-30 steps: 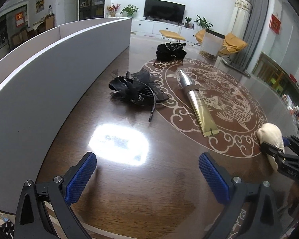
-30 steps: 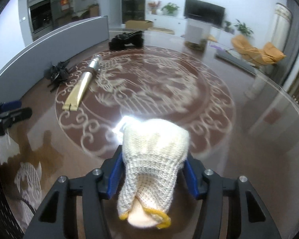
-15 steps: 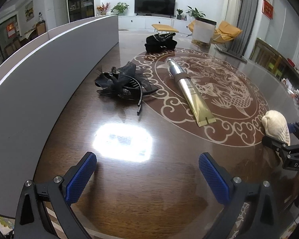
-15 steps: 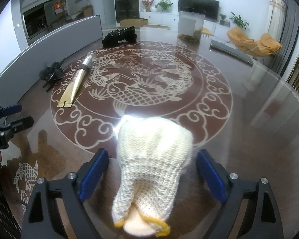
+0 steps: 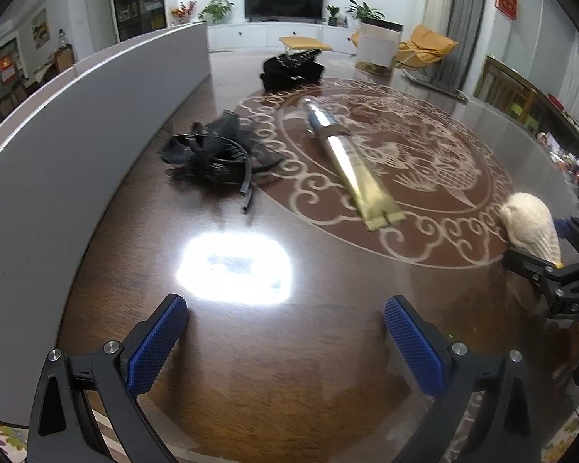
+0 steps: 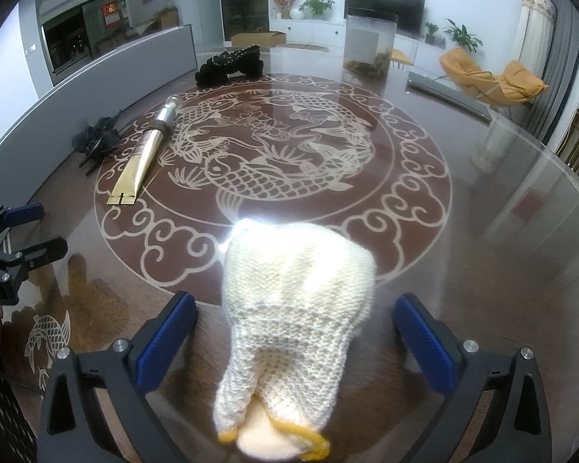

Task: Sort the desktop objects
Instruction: 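Grasp the silver-gold tube with left tool while right tool holds the glove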

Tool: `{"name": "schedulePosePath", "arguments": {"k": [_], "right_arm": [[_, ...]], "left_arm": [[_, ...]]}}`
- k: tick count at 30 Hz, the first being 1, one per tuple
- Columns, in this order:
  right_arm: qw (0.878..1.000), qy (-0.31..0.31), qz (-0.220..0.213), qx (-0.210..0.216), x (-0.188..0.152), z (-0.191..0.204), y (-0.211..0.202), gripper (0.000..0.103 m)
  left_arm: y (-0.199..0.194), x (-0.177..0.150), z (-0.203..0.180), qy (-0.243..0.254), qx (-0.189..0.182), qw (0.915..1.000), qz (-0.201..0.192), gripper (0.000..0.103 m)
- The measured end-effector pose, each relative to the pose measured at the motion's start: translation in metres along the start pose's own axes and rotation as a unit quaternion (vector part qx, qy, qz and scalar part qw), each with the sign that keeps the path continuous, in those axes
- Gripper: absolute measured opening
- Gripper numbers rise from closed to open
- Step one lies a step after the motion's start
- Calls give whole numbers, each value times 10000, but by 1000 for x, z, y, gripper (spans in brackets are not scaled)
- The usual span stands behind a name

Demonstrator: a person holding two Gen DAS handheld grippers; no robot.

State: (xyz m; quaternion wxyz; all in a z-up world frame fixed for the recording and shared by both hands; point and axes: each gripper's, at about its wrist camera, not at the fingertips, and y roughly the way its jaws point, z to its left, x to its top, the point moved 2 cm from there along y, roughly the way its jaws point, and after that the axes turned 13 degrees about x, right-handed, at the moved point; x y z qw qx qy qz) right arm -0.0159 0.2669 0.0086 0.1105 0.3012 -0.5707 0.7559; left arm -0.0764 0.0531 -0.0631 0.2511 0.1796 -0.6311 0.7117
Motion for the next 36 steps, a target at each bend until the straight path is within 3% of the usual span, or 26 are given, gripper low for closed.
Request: {"name": "schedulePosePath", "arguments": {"k": [3, 6, 15, 20, 21, 22, 24, 29, 36], "right_arm": [[10000, 2, 0, 12, 0, 0, 0, 103], [10000, 3, 1, 10, 0, 0, 0, 103], [10000, 3, 1, 10, 0, 0, 0, 103], [10000, 4, 1, 11, 0, 0, 0, 103], [10000, 4, 1, 10, 0, 0, 0, 103], [10000, 3, 1, 10, 0, 0, 0, 103], [10000, 4, 1, 11, 0, 0, 0, 103], [10000, 4, 1, 11, 0, 0, 0, 103], [10000, 2, 2, 9, 0, 0, 0, 103]], "left_arm": [[-2, 4, -20, 248, -280, 9993, 33, 103], [5, 15, -45, 546, -52, 9985, 18, 103], [49, 85, -68, 84, 262, 9994, 201, 103], [66, 111, -77, 250, 158, 9994, 158, 103], [66, 112, -76, 288, 149, 9994, 81, 93], [62, 112, -74, 313, 111, 9994, -87, 66], [55, 111, -73, 420, 48, 9988, -232, 28], [36, 84, -60, 484, -140, 9985, -198, 27], [-25, -8, -37, 640, -211, 9971, -367, 28]]}}
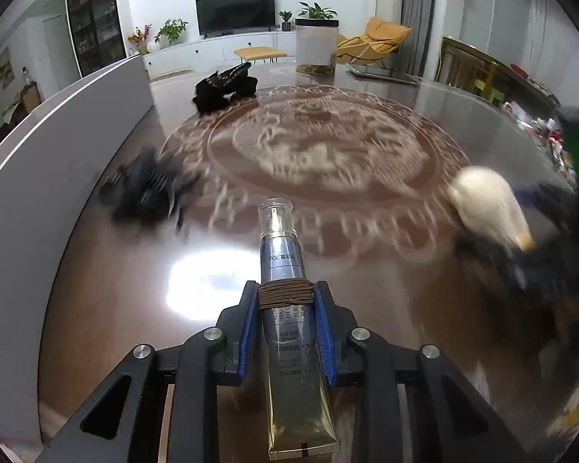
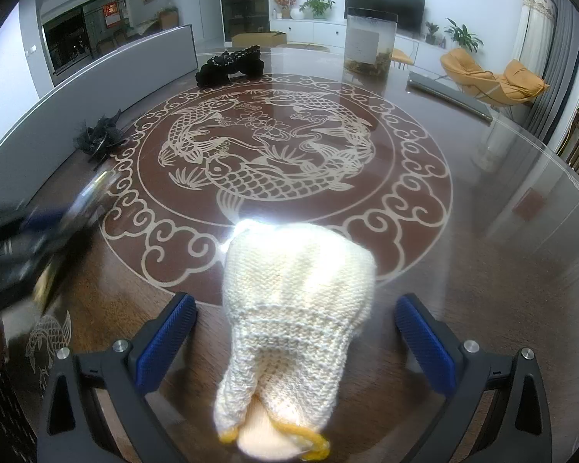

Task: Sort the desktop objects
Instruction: 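Grasp the silver-gold tube with left tool while right tool holds the glove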

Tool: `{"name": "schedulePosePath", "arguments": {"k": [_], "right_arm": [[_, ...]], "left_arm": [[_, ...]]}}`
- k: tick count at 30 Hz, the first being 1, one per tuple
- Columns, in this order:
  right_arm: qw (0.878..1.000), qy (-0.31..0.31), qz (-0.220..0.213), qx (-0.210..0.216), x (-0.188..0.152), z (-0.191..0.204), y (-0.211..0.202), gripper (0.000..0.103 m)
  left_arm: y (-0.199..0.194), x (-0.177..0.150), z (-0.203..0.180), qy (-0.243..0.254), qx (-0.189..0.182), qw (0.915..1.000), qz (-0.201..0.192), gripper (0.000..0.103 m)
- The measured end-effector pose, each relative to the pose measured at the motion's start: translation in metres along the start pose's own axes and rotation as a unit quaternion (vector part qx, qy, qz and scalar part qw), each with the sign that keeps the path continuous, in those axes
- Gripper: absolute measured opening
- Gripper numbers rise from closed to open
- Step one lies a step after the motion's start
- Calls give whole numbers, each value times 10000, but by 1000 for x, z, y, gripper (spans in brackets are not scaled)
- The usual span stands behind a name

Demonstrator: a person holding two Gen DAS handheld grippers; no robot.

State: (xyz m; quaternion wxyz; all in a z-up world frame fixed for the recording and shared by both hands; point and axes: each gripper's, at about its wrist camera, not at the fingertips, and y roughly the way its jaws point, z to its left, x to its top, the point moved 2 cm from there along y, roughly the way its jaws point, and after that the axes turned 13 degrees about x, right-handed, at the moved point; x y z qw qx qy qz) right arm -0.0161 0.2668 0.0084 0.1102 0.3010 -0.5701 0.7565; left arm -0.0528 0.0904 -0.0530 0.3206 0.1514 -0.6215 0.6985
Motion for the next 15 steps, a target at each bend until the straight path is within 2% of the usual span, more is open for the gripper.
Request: {"name": "schedulePosePath", "arguments": {"k": [3, 5, 7, 9, 11, 12, 13, 15], "right_arm": [[10000, 1, -1, 2, 0, 0, 0, 103], [10000, 1, -1, 3, 0, 0, 0, 103], [10000, 1, -1, 3, 0, 0, 0, 103], [10000, 1, -1, 3, 0, 0, 0, 103], [10000, 1, -1, 3, 0, 0, 0, 103], [10000, 1, -1, 3, 0, 0, 0, 103], [10000, 1, -1, 3, 0, 0, 0, 103], [10000, 0, 0, 3, 0, 0, 0, 103]], "left_arm": [[-10, -12, 5, -63, 7, 10000, 63, 30], [-11, -13, 6, -123, 50, 9999, 56, 37], [-9, -13, 2, -74, 158, 9998, 64, 69], [-5, -11, 0, -48, 281, 9996, 63, 79], [-4, -11, 2, -89, 268, 9996, 85, 81], [-3, -12, 4, -153, 252, 9995, 120, 88], [0, -12, 8, -237, 252, 9992, 194, 100], [3, -12, 10, -306, 289, 9987, 280, 103]]}}
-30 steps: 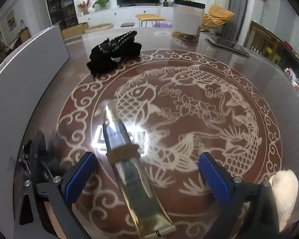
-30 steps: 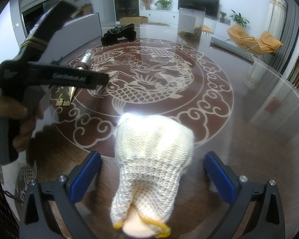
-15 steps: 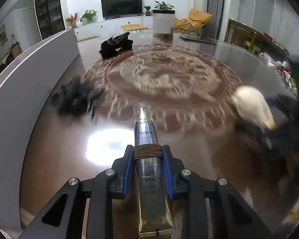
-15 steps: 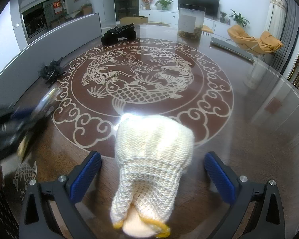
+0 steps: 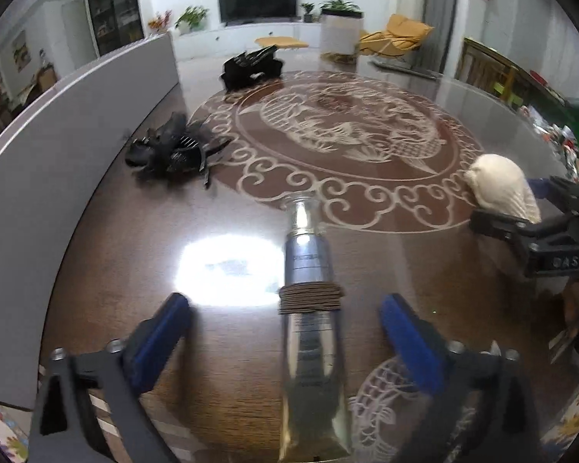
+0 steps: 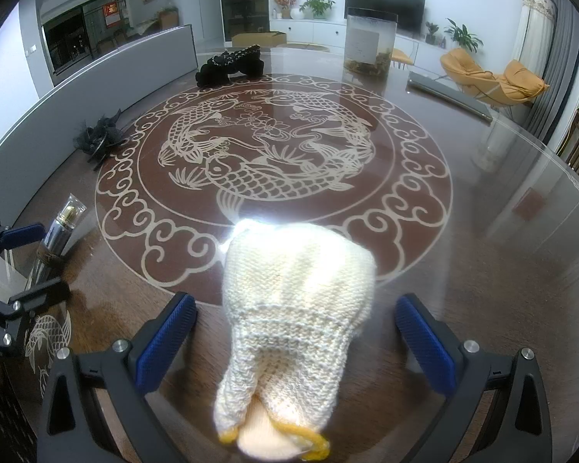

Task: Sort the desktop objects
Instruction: 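Grasp the silver-gold tube with left tool while right tool holds the glove, then carry tube into the cardboard box and open left tool while right tool drops the glove there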

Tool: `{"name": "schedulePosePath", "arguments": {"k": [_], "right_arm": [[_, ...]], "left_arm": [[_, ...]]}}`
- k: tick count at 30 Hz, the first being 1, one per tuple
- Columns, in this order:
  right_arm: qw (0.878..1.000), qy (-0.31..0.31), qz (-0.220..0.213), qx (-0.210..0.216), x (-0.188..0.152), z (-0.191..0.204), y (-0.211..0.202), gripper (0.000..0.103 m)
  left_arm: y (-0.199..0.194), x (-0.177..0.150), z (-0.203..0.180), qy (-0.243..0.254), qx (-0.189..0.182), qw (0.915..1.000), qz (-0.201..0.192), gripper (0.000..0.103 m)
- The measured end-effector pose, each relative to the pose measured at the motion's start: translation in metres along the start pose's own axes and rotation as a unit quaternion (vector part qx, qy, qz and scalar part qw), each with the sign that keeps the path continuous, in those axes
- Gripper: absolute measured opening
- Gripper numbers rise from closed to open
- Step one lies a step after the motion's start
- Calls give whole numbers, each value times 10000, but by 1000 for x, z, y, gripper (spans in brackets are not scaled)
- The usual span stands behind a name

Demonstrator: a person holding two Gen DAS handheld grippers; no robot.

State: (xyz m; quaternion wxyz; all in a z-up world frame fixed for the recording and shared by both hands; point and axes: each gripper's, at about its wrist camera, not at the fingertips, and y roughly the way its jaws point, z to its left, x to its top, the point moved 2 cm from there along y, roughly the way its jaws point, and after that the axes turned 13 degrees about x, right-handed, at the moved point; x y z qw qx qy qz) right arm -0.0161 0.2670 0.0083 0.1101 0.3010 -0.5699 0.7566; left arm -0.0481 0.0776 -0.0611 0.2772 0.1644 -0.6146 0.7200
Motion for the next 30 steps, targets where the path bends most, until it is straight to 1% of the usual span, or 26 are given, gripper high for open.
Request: {"name": "schedulePosePath", "arguments": {"k": [24, 25, 27, 28, 29, 30], "right_arm": [[10000, -7, 1, 6, 0, -1, 0, 103], [9999, -62, 76, 32, 1, 0, 1, 103], [9984, -212, 477, 204, 8, -1, 4, 103], [9982, -227, 516, 222, 10, -2, 2, 99], [9986, -227, 417, 211, 10, -2, -3, 71], [9989, -198, 369, 188, 12, -1, -8, 41]], "left_arm": [[0, -2, -1, 69, -17, 10000, 5, 103], [-1, -2, -1, 76, -21, 10000, 6, 103], [-2, -3, -1, 90, -20, 10000, 5, 103], [-2, -2, -1, 90, -26, 10000, 4, 103], [-3, -2, -2, 88, -52, 9999, -8, 101], [-7, -2, -2, 111, -88, 9998, -121, 75]]}}
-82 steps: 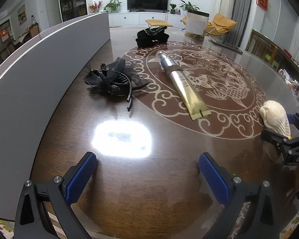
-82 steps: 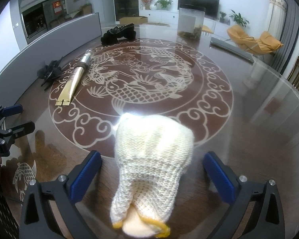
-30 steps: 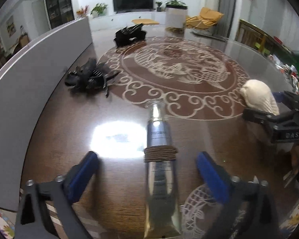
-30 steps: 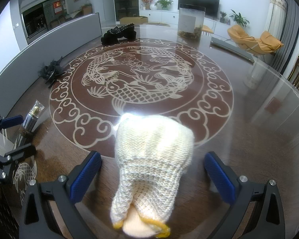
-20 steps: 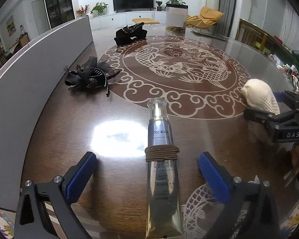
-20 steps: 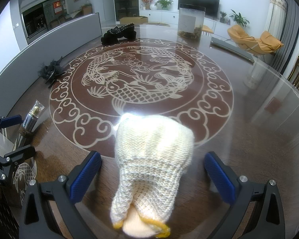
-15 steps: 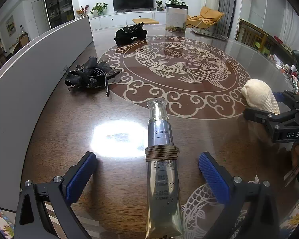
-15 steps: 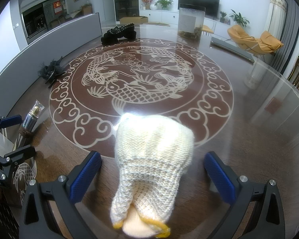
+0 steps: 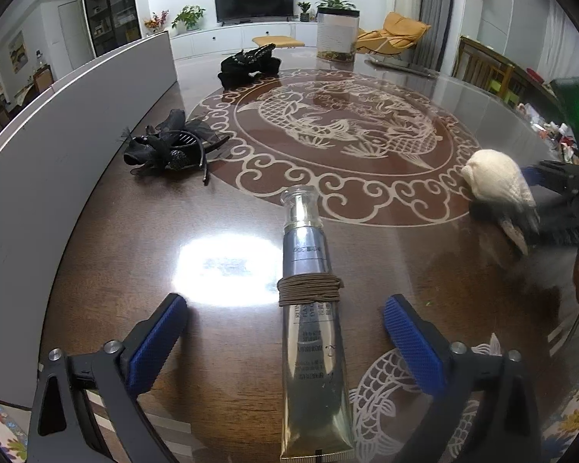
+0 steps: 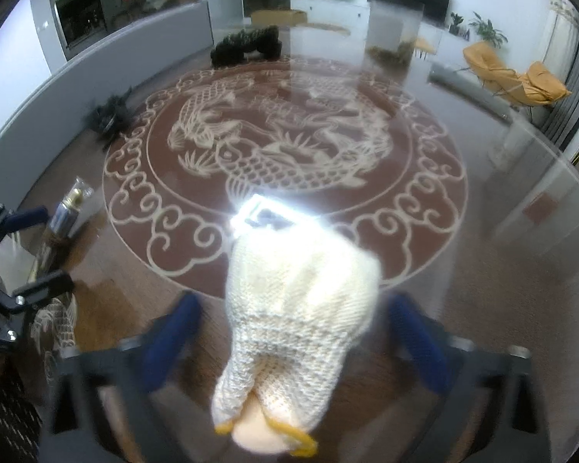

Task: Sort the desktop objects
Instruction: 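Carry tube into the cardboard box and open left tool while right tool drops the glove there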

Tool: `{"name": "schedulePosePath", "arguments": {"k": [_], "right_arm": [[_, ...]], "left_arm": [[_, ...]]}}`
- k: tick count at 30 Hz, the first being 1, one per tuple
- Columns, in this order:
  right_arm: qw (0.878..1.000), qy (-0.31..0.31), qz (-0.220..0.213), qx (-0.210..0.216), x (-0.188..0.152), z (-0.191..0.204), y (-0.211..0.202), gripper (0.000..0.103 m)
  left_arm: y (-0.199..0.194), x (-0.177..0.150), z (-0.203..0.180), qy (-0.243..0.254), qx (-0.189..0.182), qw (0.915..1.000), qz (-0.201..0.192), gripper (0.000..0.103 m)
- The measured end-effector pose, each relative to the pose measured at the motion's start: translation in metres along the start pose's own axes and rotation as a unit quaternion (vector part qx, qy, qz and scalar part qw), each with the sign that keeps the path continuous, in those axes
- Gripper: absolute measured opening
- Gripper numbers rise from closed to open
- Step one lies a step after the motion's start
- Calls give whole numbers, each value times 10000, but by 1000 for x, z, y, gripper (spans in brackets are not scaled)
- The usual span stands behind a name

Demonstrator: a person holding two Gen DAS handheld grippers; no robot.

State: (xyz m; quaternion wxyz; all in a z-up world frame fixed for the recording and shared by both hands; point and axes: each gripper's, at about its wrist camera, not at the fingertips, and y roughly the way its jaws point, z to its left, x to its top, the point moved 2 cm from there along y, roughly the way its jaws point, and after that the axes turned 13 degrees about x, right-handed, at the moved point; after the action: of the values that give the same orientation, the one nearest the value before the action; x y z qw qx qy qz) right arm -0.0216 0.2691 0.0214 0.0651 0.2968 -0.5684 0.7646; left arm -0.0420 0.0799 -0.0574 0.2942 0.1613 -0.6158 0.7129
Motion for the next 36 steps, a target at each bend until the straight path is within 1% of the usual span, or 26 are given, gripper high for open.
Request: {"name": "schedulePosePath", "arguments": {"k": [1, 2, 3, 4, 5, 6, 8, 9, 12, 15, 20, 23, 26, 29, 30, 32, 33, 34, 35, 36], "right_arm": [[9999, 105, 19, -6, -1, 1, -4, 41], [9998, 165, -28, 65, -2, 4, -9, 41], [9997, 163, -123, 125, -5, 11, -18, 41], [9996, 145, -187, 148, -8, 17, -24, 41], [9993, 142, -275, 193, -11, 24, -31, 41], [9986, 173, -424, 279, -16, 32, -40, 41], [9972, 235, -598, 389, -23, 42, -50, 41], [9965, 257, -675, 432, -26, 47, -53, 41], [9948, 265, -825, 544, -34, 61, -56, 41], [9924, 269, -916, 772, -33, 75, -48, 41], [9922, -136, -868, 887, -12, 102, -32, 41], [9901, -369, -950, 961, 4, 119, -32, 41], [9863, -706, -1038, 1067, 25, 142, -37, 41], [9782, -1188, -1187, 1222, 58, 174, -46, 41], [9742, -1359, -1250, 1300, 71, 186, -49, 41], [9649, -1667, -1362, 1506, 99, 213, -53, 41], [9599, -1803, -1412, 1619, 114, 227, -54, 41], [9544, -1933, -1447, 1755, 131, 243, -53, 41], [9502, -2025, -1456, 1870, 144, 255, -50, 41], [9446, -2132, -1439, 2038, 164, 273, -45, 41]], "left_arm": [[-4, 1, 0, 27, -48, 9999, -86, 34], [-6, 2, -1, 58, -115, 9998, -115, 28], [-8, 1, 0, 10, -177, 9998, -96, 28], [-9, 0, 3, -82, -318, 9994, -76, 28], [-10, 1, 7, -235, -573, 9981, -46, 28], [-17, 2, 15, -479, -891, 9948, -130, 28], [-29, 2, 26, -748, -1145, 9902, -296, 28], [-37, 0, 35, -973, -1381, 9850, -364, 28], [-54, -8, 53, -1382, -1688, 9747, -487, 28], [-68, -8, 66, -1566, -1657, 9716, -632, 28], [-88, -8, 77, -1573, -1366, 9736, -935, 28], [-101, -9, 91, -1718, -1317, 9702, -1087, 28], [-118, -6, 113, -1888, -1266, 9658, -1248, 28], [-141, 3, 149, -2148, -1217, 9576, -1485, 28], [-146, 4, 159, -2198, -1164, 9563, -1537, 28], [-158, 14, 193, -2350, -1042, 9524, -1639, 28], [-162, 16, 203, -2398, -1001, 9513, -1661, 28], [-166, 21, 223, -2471, -898, 9496, -1705, 28], [-170, 21, 239, -2500, -833, 9494, -1712, 28], [-171, 26, 260, -2505, -729, 9509, -1665, 28]]}}
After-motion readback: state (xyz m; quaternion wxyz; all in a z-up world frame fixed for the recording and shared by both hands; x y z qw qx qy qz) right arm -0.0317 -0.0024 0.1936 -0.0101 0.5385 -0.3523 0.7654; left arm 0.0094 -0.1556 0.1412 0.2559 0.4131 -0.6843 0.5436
